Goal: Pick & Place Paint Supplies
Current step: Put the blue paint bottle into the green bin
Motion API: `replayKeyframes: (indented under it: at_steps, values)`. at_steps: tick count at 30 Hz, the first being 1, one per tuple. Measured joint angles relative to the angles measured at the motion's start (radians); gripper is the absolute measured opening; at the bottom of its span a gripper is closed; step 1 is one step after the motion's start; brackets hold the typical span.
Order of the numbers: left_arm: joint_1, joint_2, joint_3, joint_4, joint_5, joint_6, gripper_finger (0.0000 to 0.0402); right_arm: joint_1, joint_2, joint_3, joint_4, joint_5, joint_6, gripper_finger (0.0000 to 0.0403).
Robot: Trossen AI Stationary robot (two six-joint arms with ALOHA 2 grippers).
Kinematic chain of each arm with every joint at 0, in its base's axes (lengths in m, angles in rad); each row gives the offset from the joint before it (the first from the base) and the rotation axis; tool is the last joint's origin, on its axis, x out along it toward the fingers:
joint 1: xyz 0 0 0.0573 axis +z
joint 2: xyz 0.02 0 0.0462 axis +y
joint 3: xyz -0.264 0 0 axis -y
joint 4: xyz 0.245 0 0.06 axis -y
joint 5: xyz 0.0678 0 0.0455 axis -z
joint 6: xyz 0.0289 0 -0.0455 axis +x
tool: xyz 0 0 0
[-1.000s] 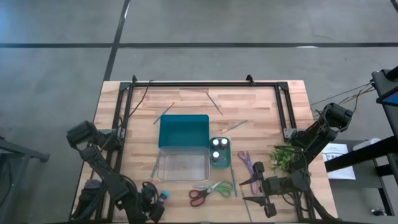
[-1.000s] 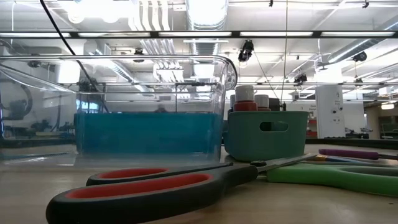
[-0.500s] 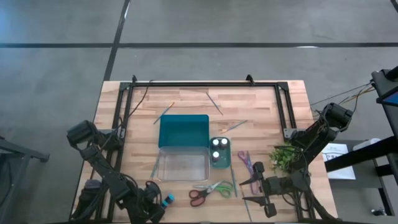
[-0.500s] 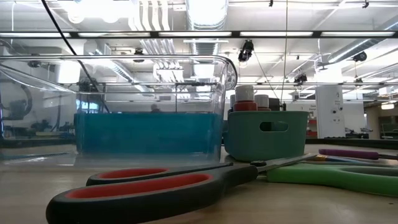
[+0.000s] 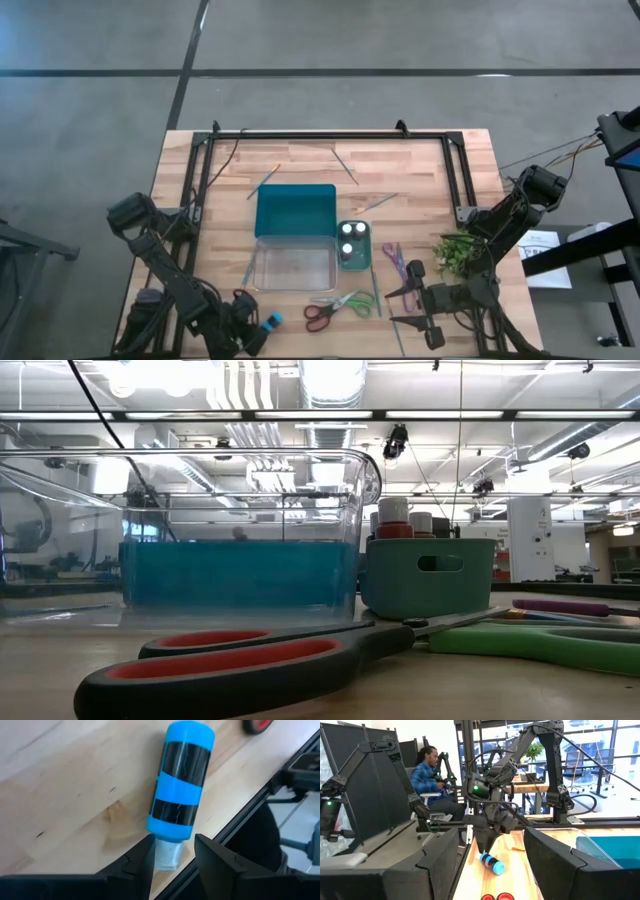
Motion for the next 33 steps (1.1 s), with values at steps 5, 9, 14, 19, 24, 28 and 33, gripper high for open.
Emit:
replayKeyframes:
  at_steps: [5, 9, 14, 19, 24, 28, 33]
  values:
    - [0.001, -0.019, 0.0, -0.008, -0.064, 0.004, 0.0145, 0.0, 0.0, 0.0, 0.0, 0.0, 0.0, 0.0222]
    - [0.001, -0.03, 0.001, -0.043, -0.076, 0.003, 0.0145, 0.0, 0.0, 0.0, 0.0, 0.0, 0.0, 0.0222]
    - [-0.001, -0.032, 0.001, -0.084, -0.008, -0.001, 0.0145, 0.0, 0.0, 0.0, -0.003, 0.0, 0.004, 0.0222]
    - [-0.003, -0.032, 0.001, -0.145, 0.045, -0.033, 0.0145, 0.0, 0.0, 0.0, -0.016, 0.0, 0.017, 0.0222]
    - [-0.009, -0.032, 0.002, -0.183, 0.055, -0.07, 0.0145, 0.0, 0.0, 0.0, -0.022, 0.0, 0.026, 0.0222]
    - [-0.016, -0.033, 0.002, -0.188, 0.072, -0.077, 0.0145, 0.0, 0.0, 0.0, -0.023, 0.0, 0.026, 0.0222]
    - [-0.021, -0.043, 0.002, -0.193, 0.071, -0.077, 0.0145, 0.0, 0.0, 0.0, -0.023, 0.0, 0.026, 0.0222]
